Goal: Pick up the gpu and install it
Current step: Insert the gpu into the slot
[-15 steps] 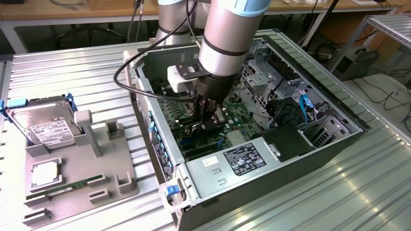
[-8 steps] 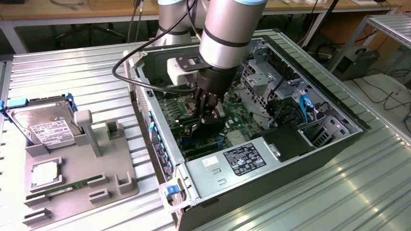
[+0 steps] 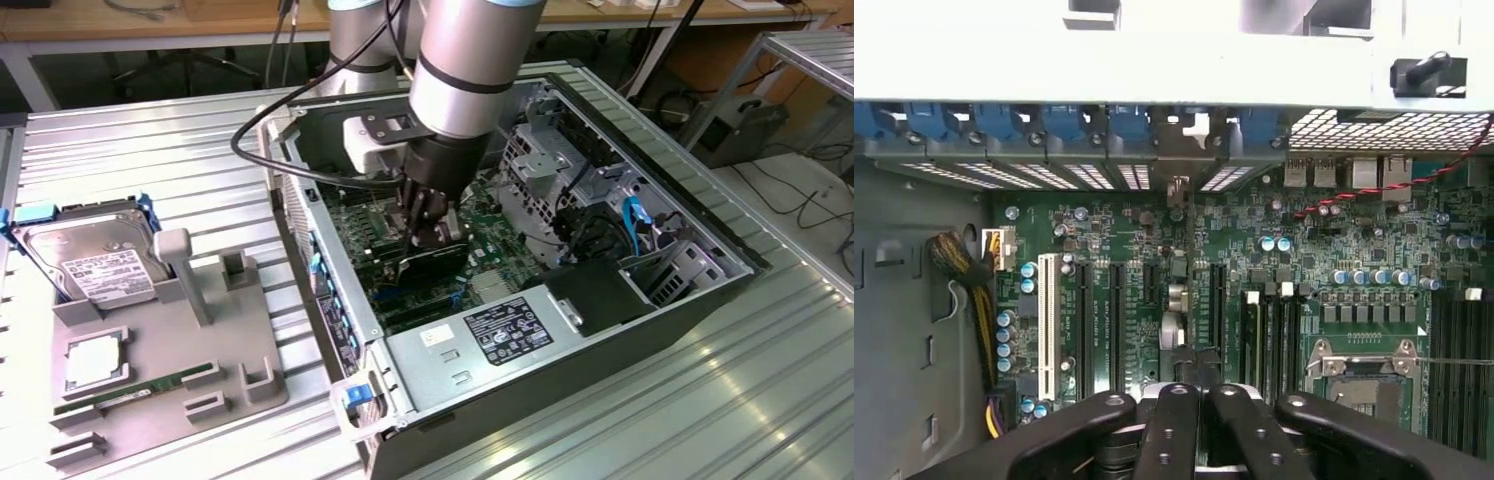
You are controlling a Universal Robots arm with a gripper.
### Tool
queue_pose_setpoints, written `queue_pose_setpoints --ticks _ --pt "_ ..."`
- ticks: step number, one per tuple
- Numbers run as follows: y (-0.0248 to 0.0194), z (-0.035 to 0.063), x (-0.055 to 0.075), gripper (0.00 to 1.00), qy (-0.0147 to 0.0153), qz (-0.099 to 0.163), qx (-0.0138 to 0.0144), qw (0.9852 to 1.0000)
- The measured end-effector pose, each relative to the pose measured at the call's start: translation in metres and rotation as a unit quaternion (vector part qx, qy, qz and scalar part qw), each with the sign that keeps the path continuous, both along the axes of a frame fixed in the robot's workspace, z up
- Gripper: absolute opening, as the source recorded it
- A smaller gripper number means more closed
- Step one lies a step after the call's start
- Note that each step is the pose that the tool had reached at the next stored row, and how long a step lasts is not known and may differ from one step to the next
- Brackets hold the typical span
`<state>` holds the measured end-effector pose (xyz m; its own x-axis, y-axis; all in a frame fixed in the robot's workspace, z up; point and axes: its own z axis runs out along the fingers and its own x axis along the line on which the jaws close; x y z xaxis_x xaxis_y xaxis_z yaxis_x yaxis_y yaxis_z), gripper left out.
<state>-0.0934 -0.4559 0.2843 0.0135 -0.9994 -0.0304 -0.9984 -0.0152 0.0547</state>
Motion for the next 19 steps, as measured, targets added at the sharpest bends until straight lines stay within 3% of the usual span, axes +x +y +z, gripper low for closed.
queue_pose_setpoints --ticks 19 --pt "0.0028 -0.0129 -0.001 0.11 -0.0002 0.000 -0.0003 1.0000"
